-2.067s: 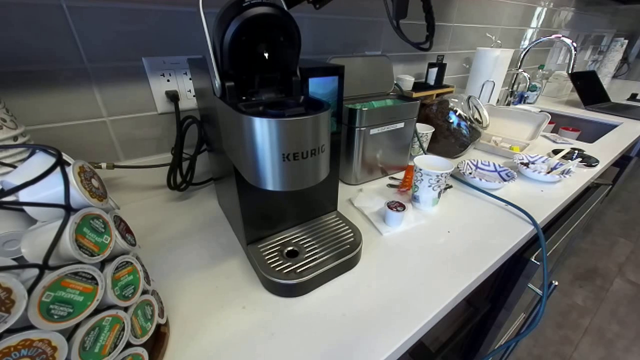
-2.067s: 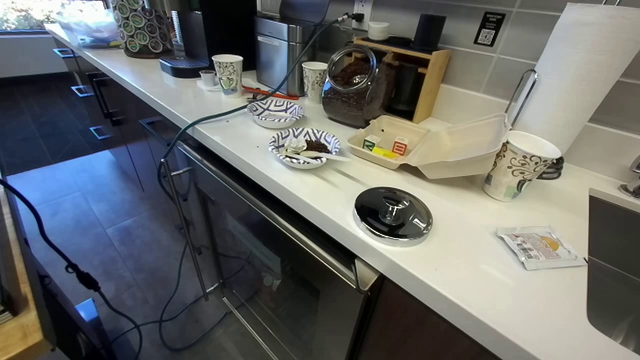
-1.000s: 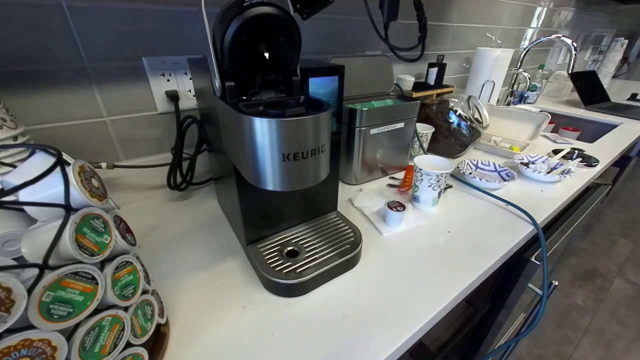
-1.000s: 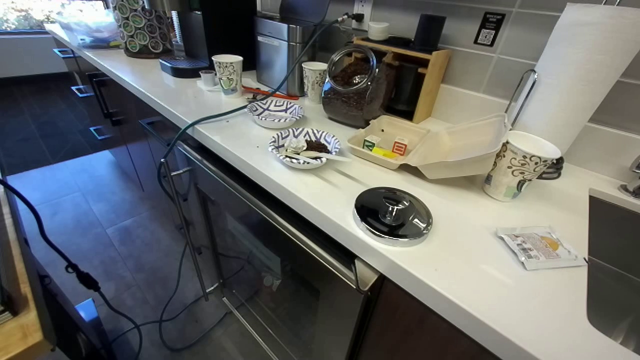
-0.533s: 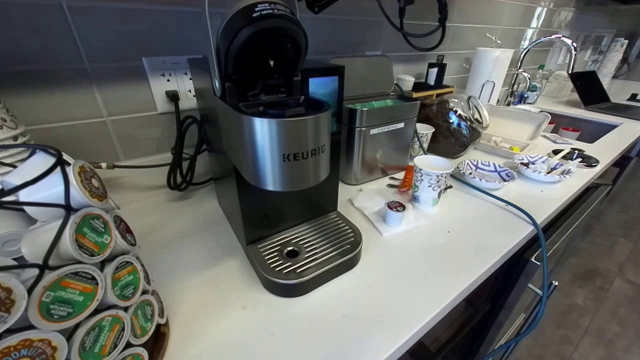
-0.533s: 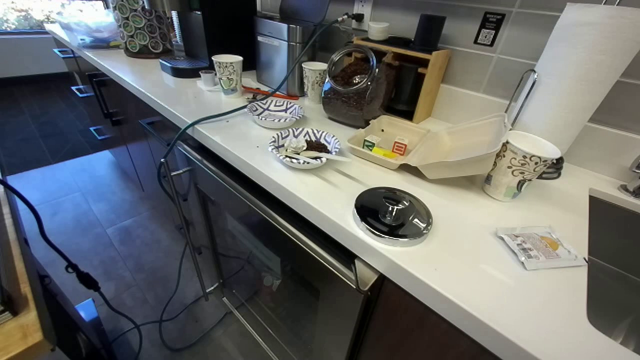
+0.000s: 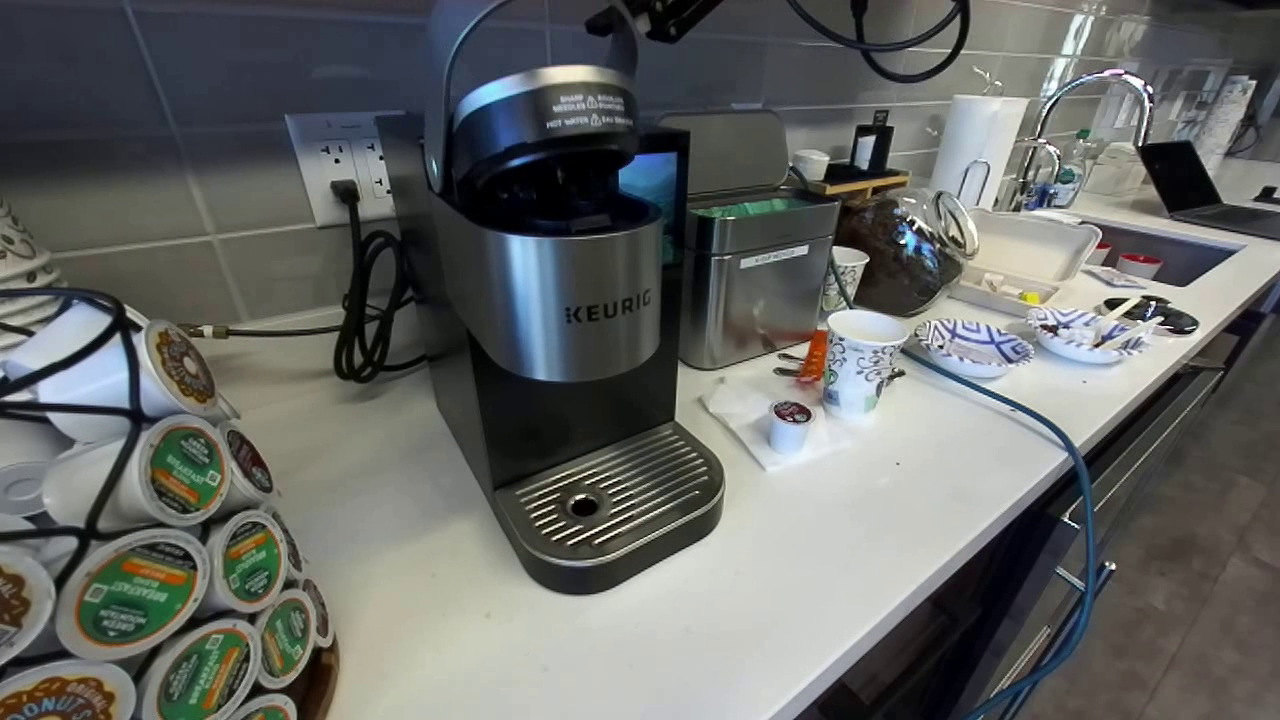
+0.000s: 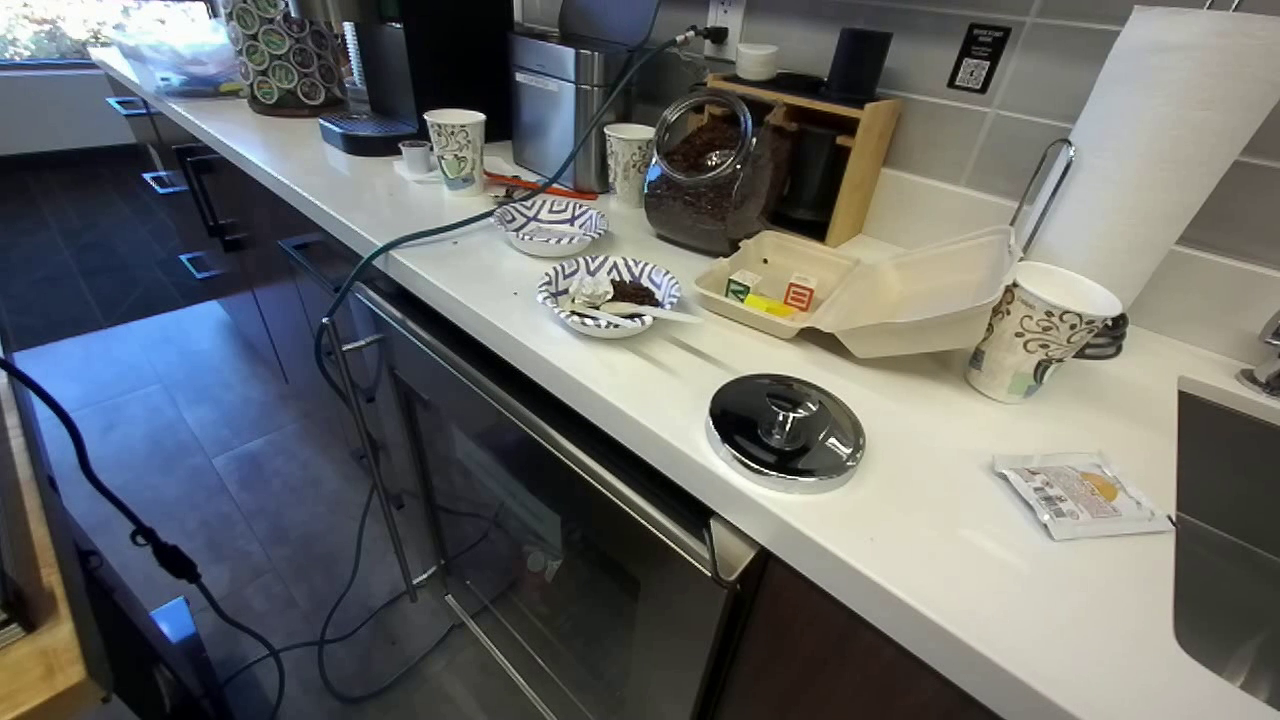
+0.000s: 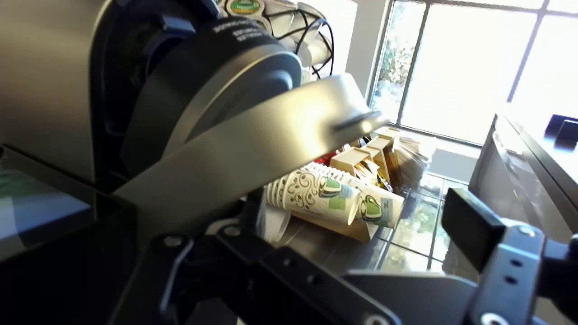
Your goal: Close the lid of the coffee maker
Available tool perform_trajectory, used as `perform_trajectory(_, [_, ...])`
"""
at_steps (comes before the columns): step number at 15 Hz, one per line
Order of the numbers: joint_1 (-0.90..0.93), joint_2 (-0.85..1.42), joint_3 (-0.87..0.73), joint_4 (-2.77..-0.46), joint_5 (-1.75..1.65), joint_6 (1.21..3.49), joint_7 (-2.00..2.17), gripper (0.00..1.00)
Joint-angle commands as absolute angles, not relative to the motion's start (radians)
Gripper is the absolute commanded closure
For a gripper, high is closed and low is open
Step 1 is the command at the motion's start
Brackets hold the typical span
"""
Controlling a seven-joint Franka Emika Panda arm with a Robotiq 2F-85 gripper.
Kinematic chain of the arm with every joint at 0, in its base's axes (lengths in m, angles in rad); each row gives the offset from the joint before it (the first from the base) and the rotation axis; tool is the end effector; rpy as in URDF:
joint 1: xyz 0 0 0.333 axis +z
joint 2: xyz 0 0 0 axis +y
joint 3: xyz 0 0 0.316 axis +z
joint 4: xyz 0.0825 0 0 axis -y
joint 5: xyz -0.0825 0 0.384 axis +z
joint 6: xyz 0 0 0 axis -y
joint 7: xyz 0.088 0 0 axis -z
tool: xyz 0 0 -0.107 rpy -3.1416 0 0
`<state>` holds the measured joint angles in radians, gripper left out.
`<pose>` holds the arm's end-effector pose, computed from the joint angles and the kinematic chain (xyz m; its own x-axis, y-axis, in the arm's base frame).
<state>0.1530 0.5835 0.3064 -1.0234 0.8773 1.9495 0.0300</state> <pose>0.6787 0.3048 0.5939 0.9869 0.0677 0.1466 0.1612 -0.4673 -0.8693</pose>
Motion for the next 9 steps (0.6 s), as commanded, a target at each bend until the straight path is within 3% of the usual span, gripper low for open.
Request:
perform_trajectory(1, [0.135, 0.493, 0.282, -1.157, 0.843, 1.862, 0.111, 0.0])
perform_trajectory(9, [0.128, 0.422, 0.252, -1.282, 0.809, 1.829, 0.136, 0.0])
